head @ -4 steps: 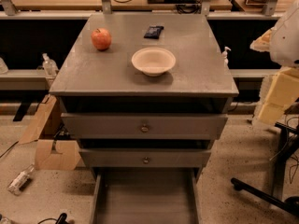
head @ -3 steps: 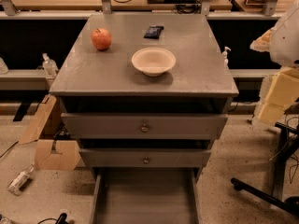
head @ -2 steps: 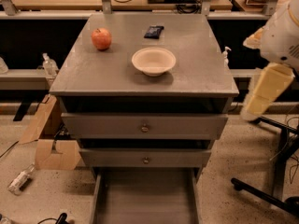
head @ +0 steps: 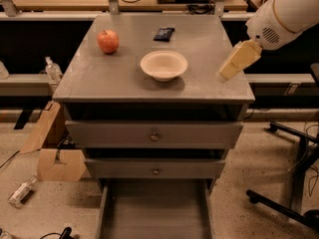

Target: Place apple into bottom drawer

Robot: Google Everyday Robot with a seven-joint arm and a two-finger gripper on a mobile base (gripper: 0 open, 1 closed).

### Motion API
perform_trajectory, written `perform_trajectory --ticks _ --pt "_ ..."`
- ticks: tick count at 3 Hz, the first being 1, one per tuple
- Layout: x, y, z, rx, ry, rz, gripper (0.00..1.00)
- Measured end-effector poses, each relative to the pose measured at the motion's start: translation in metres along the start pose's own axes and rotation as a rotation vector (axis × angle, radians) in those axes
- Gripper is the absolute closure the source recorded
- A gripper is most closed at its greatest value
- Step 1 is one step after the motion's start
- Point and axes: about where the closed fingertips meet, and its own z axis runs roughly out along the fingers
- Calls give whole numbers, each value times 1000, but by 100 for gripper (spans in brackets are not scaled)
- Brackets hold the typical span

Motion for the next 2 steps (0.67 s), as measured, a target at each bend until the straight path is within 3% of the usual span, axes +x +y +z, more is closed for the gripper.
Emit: perform_trajectory --ticks 1,2 --pt "-33 -26 30 40 -128 108 0" --pt "-72 -19 55 7 -216 123 0"
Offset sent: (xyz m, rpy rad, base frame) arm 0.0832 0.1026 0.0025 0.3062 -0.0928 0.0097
